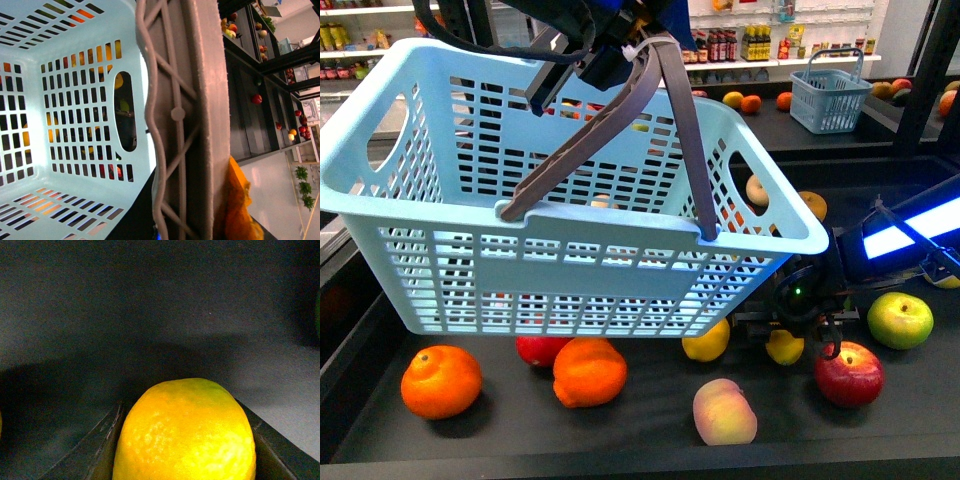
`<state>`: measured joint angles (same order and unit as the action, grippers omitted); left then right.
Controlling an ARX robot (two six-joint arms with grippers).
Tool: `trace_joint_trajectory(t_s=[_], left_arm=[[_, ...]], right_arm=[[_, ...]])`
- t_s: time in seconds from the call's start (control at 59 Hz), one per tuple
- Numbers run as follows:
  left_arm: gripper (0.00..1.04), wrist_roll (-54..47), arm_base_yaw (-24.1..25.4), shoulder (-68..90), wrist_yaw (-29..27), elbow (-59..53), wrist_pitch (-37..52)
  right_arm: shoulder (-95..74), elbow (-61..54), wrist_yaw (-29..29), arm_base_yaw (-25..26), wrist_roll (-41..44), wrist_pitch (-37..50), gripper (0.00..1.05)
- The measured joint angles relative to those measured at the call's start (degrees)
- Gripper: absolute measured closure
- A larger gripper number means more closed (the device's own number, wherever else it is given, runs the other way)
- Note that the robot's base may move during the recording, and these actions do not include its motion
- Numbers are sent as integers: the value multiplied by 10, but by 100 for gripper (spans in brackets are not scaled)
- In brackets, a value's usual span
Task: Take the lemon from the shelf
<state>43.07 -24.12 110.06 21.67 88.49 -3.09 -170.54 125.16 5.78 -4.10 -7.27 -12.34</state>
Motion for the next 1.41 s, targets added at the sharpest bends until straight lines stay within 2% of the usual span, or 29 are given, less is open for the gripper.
trace_joint_trajectory(t_s=[0.169,0.492,0.644,0.78,0.949,1.068,1.203,1.407], left_arm=[[90,0,0,0,0,0,0],[90,0,0,0,0,0,0],[90,0,0,0,0,0,0],[90,0,0,0,0,0,0],[90,0,0,0,0,0,0],[90,0,0,0,0,0,0],[90,0,0,0,0,0,0],[90,0,0,0,0,0,0]], right_arm=[[37,-65,0,13,-1,35,50],[222,-299,6,82,12,172,50],[341,-397,-34,121,10,210,50],[439,-445,-75,125,-8,212,50],[551,-469,-125,88,-42,198,50],[611,-481,-146,42,-68,192,50],[650,-501,-151,-19,-86,188,50],[650,-510,-143,-79,-97,186,50]])
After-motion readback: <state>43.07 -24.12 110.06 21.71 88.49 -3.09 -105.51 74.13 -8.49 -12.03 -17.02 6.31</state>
